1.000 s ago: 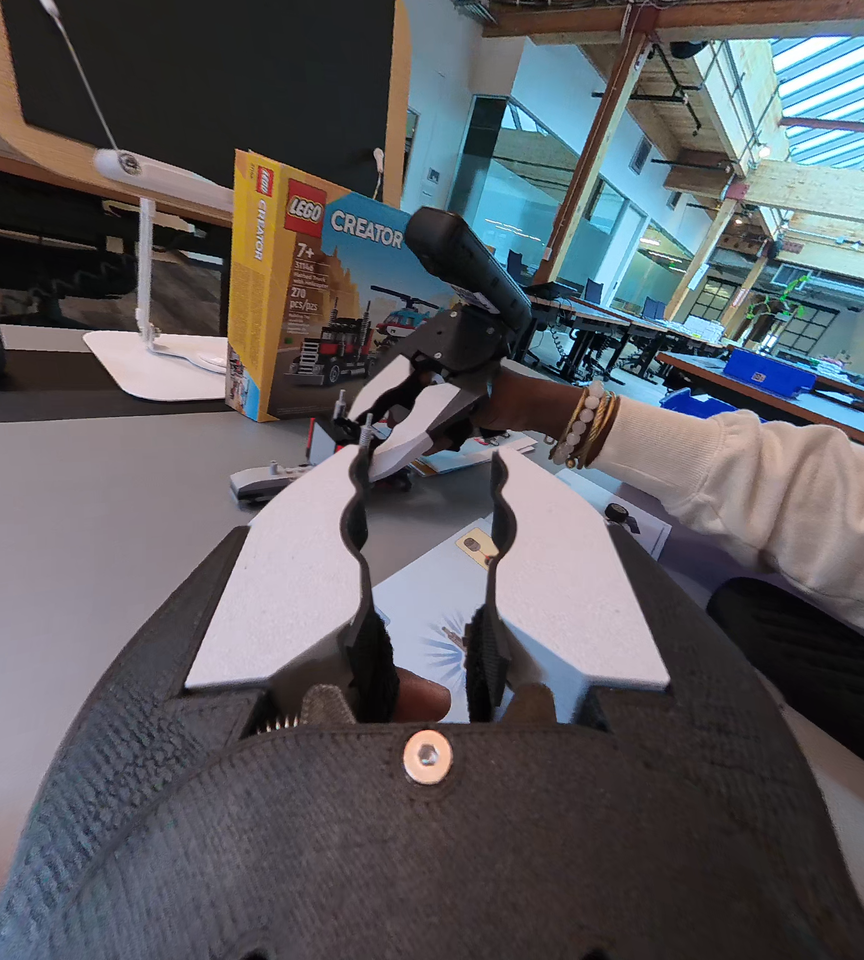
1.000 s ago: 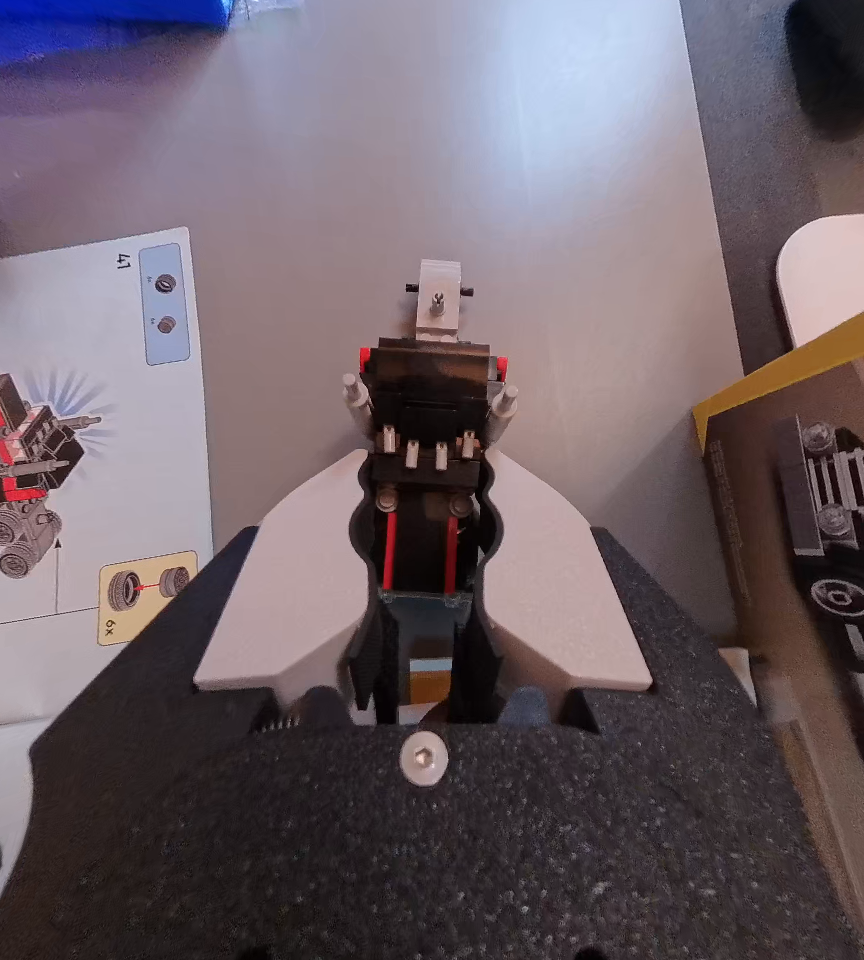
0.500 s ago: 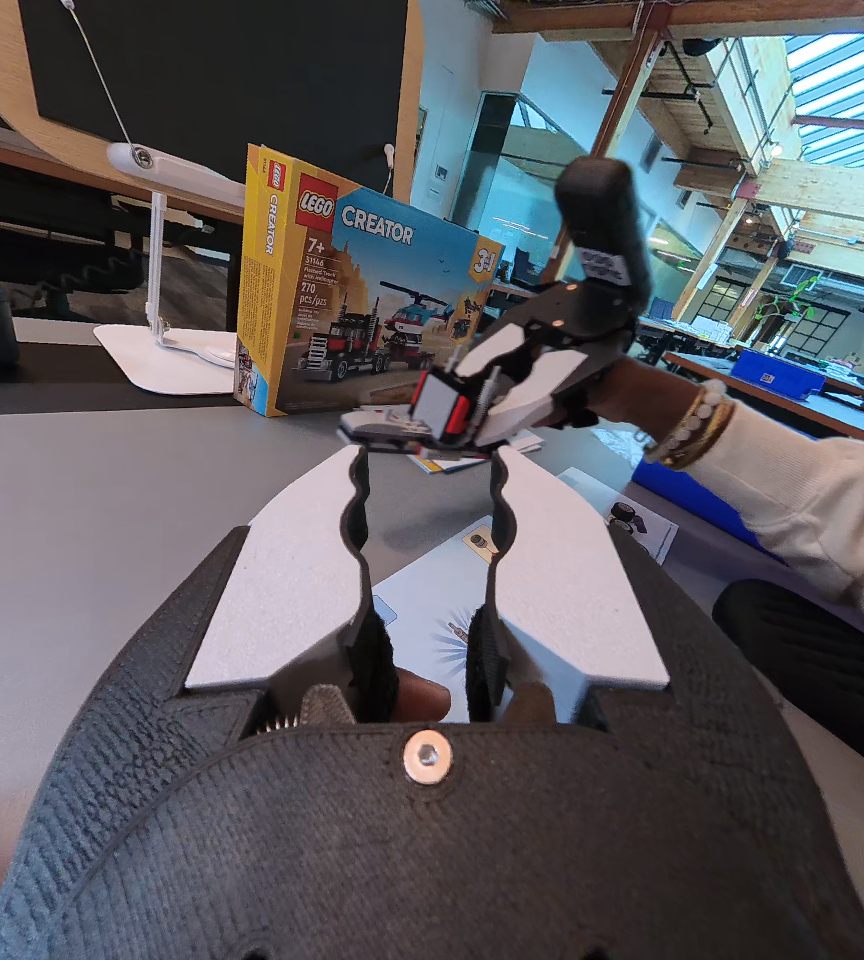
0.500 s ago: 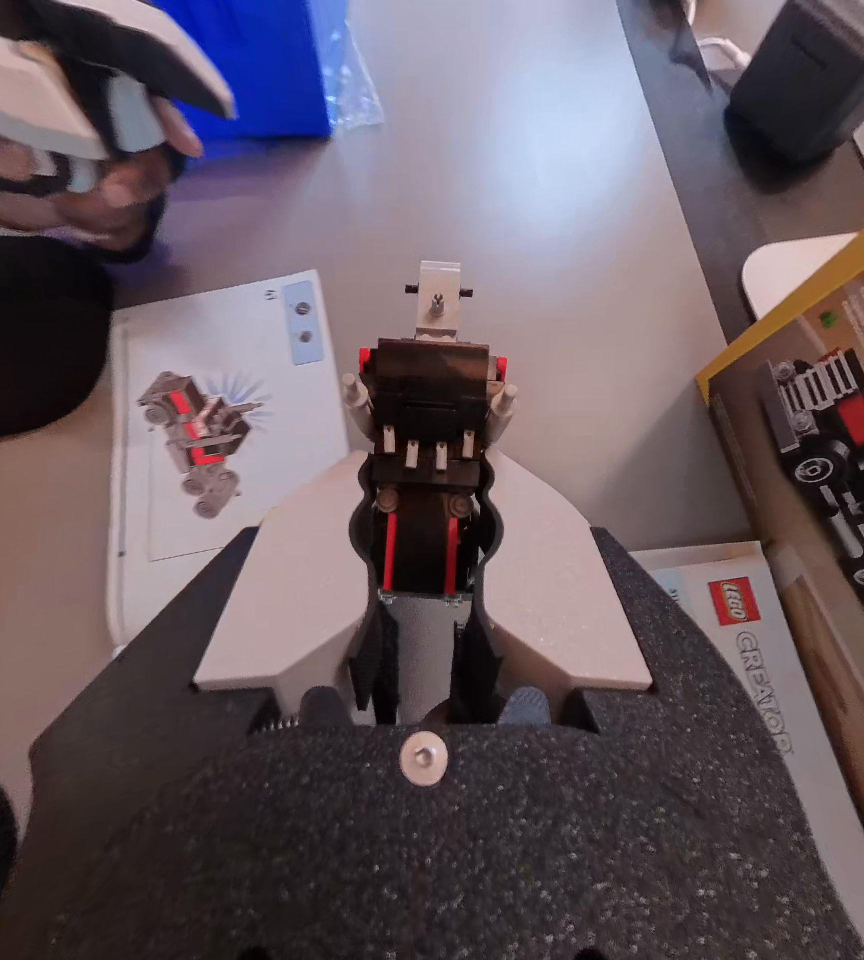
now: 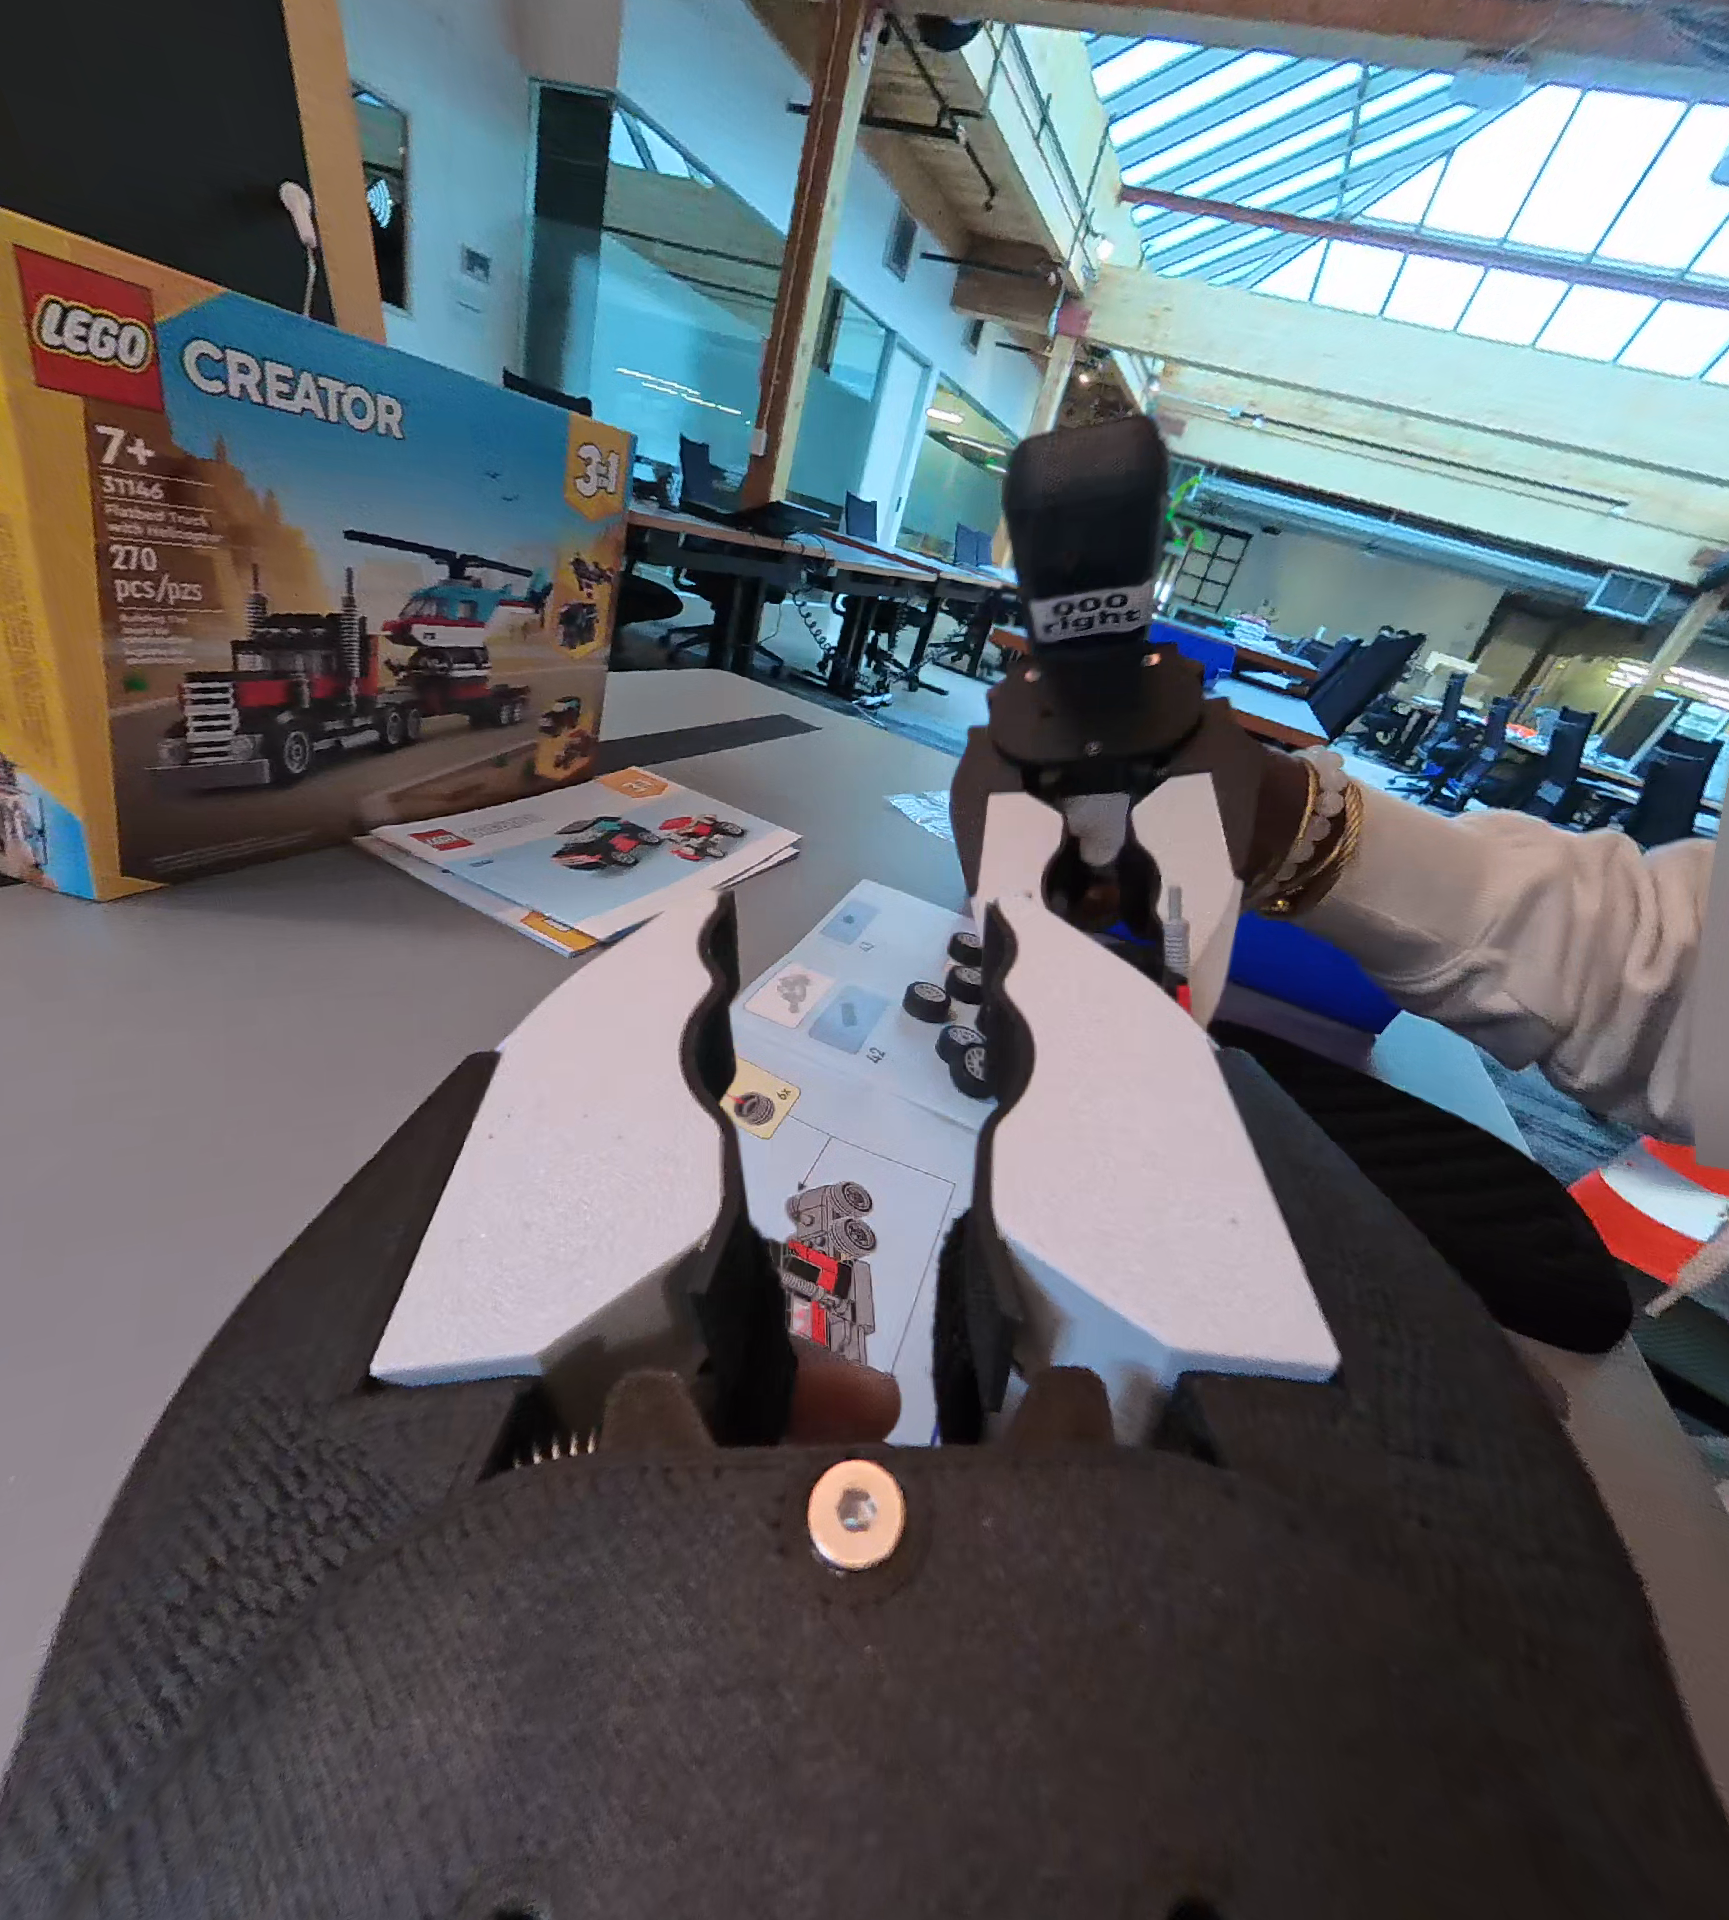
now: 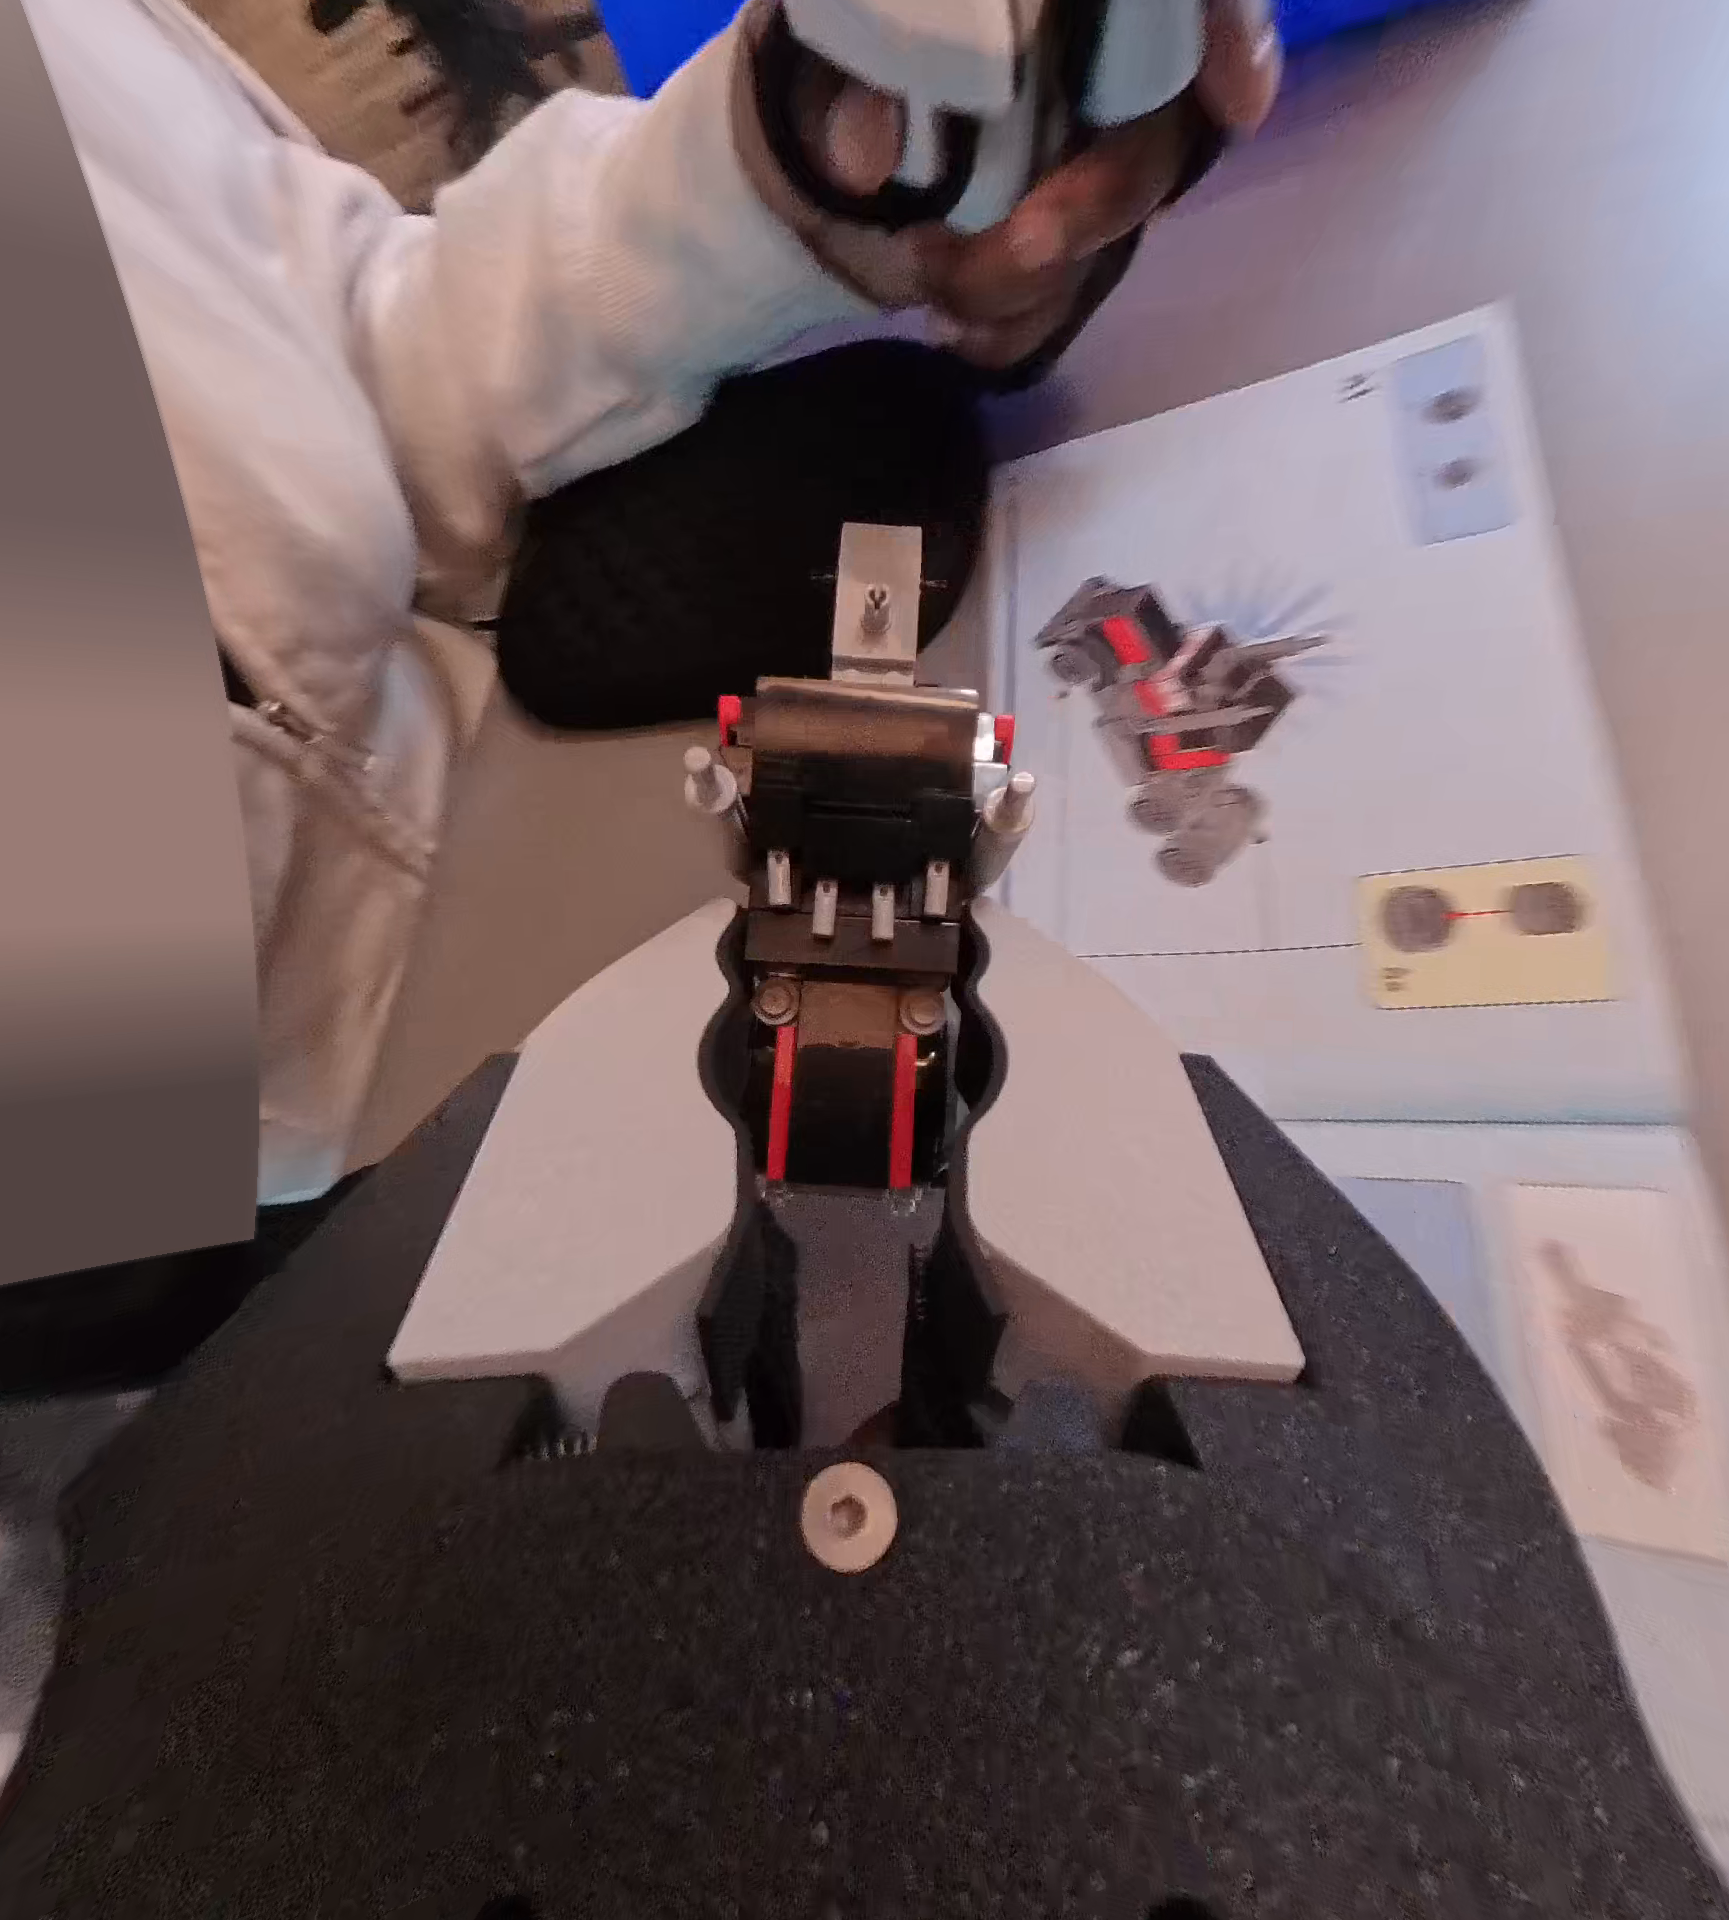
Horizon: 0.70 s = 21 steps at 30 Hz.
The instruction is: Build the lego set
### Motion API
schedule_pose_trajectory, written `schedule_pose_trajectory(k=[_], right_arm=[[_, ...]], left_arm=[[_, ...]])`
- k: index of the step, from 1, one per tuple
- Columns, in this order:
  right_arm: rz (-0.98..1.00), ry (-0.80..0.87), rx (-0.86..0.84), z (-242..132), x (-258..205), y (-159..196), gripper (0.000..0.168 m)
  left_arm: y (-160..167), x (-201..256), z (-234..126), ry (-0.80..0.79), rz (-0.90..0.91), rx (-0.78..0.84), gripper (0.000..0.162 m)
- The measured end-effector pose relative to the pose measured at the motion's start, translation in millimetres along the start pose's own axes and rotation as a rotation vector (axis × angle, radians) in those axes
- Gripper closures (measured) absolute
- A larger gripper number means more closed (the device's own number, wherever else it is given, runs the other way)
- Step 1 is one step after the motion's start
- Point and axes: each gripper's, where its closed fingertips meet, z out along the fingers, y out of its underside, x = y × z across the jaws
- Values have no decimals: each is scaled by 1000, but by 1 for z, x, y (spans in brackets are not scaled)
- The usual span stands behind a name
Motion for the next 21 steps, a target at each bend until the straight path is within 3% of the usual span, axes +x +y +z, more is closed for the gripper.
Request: schedule_pose_trajectory(k=[10,21], right_arm=[[133,-315,-255,32,-35,41,131],[257,-503,-383,35,-36,43,131]], left_arm=[[-10,-2,-5,5,-13,72,117],[-5,-4,-3,-1,-16,52,117]])
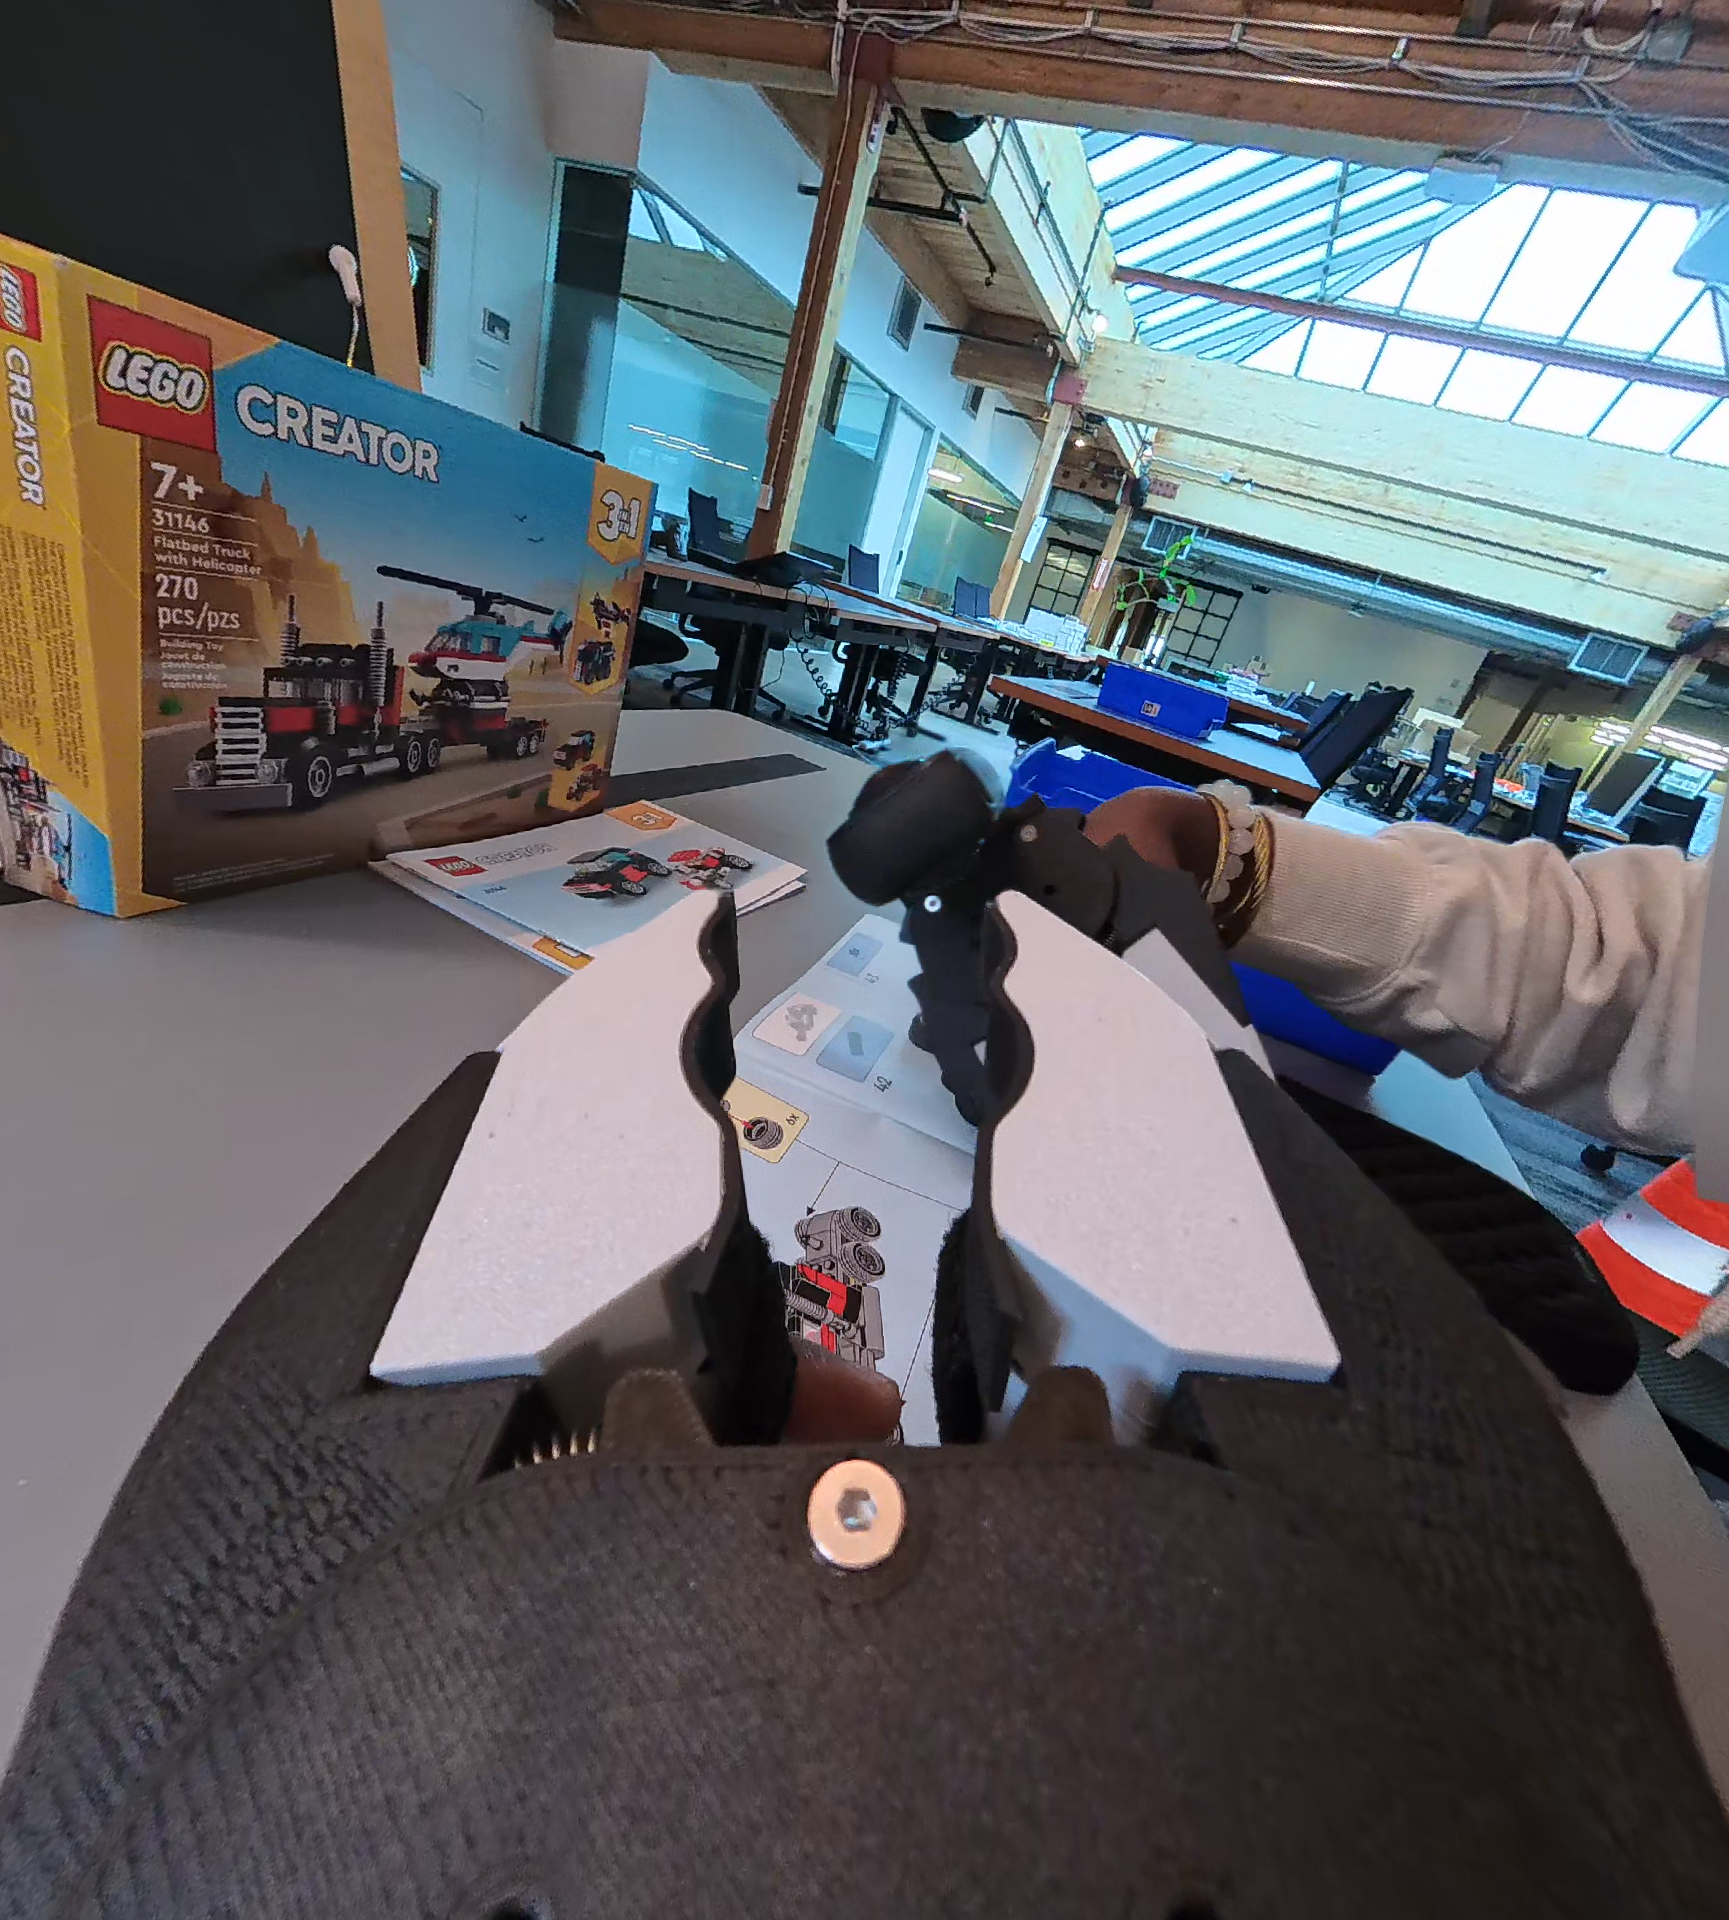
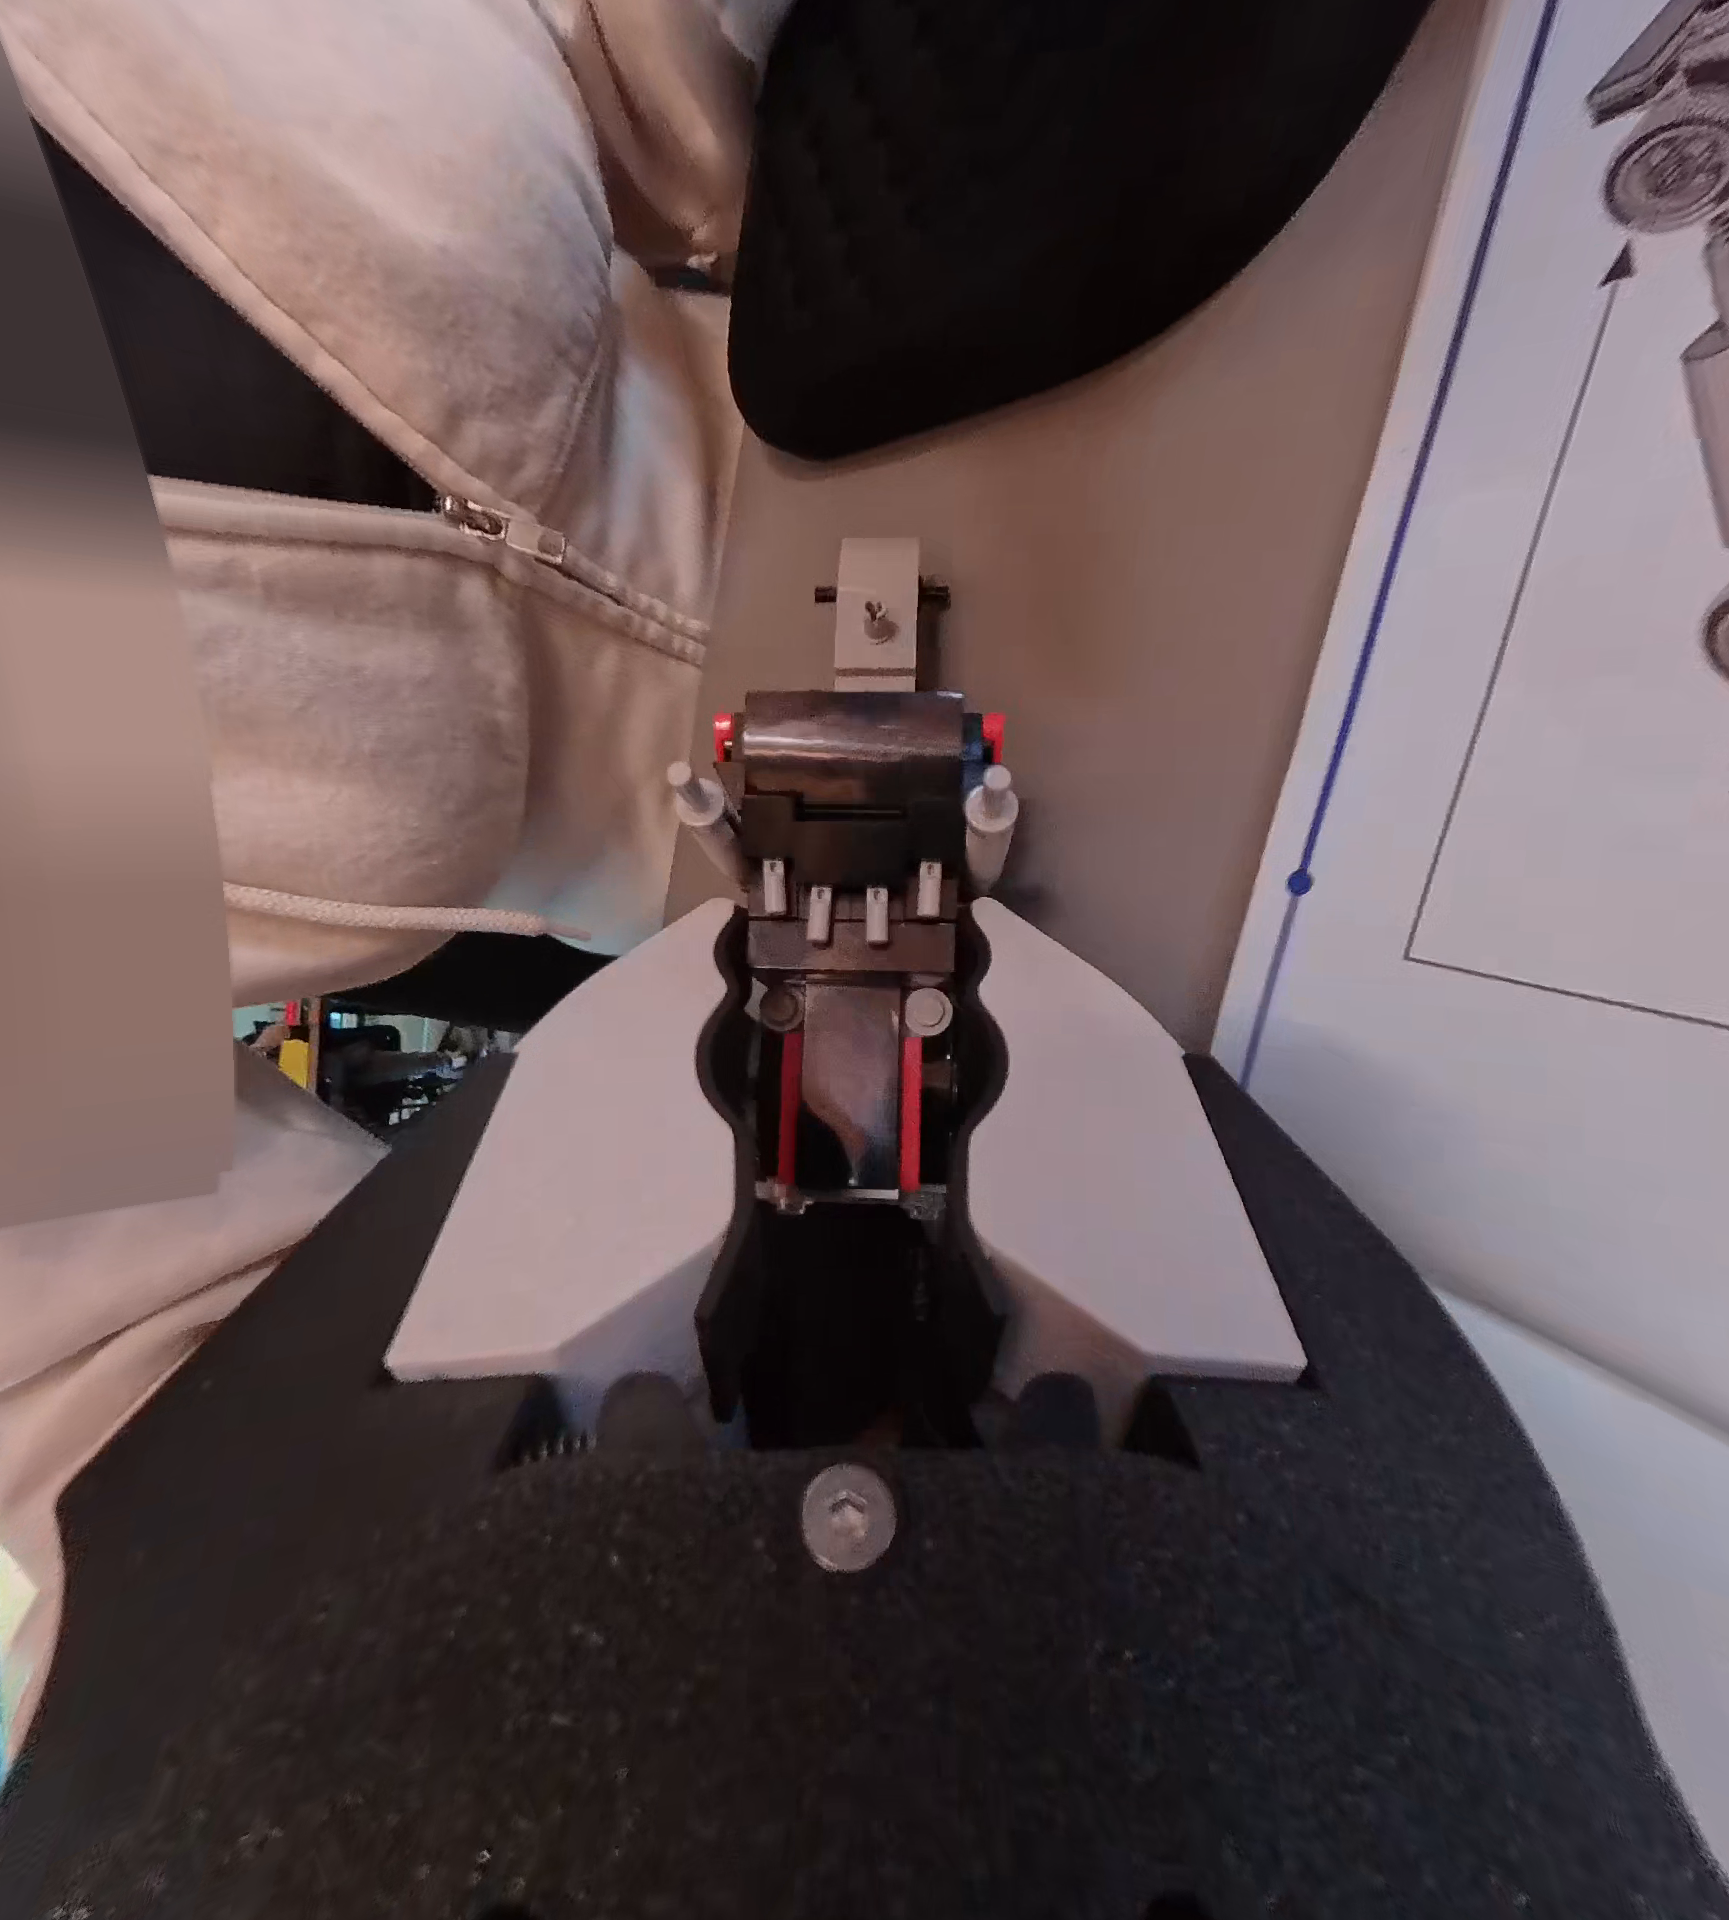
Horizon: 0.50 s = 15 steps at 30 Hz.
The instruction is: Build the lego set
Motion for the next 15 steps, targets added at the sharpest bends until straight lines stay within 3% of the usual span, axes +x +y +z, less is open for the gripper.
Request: schedule_pose_trajectory(k=[5,15], right_arm=[[7,33,45,-10,8,-13,124],[-72,187,234,-38,21,-43,130]], left_arm=[[5,1,3,5,15,-30,117],[21,7,10,20,77,-117,117]])
